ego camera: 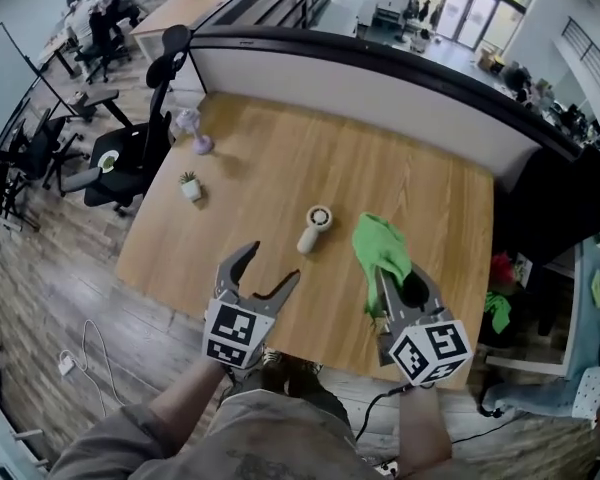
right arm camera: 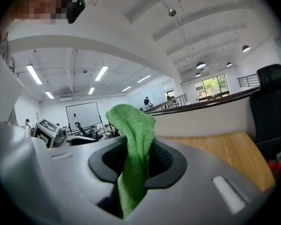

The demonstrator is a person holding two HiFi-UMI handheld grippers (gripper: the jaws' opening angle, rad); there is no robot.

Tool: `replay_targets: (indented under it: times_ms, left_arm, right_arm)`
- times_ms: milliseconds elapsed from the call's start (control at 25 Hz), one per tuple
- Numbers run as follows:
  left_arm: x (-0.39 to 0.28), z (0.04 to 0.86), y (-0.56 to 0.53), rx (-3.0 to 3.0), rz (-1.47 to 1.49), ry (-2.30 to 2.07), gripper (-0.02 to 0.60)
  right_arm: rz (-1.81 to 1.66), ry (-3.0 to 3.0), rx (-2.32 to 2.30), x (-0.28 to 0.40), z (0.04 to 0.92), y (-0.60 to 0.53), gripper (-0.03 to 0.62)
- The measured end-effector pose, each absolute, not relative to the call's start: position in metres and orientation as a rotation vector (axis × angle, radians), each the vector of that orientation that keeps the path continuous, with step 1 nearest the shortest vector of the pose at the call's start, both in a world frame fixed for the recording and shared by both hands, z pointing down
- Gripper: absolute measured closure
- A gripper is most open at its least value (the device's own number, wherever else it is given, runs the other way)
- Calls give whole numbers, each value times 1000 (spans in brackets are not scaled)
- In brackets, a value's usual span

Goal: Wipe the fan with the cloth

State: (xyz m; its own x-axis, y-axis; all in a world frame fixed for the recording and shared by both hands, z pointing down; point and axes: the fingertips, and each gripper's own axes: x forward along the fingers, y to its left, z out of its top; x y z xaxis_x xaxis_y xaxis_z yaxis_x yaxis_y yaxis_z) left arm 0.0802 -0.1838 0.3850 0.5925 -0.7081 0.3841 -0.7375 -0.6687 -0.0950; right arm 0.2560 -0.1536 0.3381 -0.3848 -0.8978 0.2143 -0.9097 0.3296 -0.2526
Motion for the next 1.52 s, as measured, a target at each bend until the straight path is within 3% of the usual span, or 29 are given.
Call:
replay_targets:
  times_ms: [1080, 1280, 1320, 1520]
  left_arm:
    - [130, 655, -272, 2541, 927, -907, 247]
    - [126, 674, -283, 2516, 950, -952, 343]
    - [125, 673, -284, 2519, 948, -962, 388]
    - [127, 671, -279, 2548, 931, -902, 390]
  right_arm:
    - [691, -2246, 1577, 232, 566, -309, 496]
    - [653, -2202, 1514, 226, 594, -323, 496]
    - [641, -2192, 1517, 227, 597, -327, 496]
    - [565, -2129, 1490, 228, 606, -345, 496]
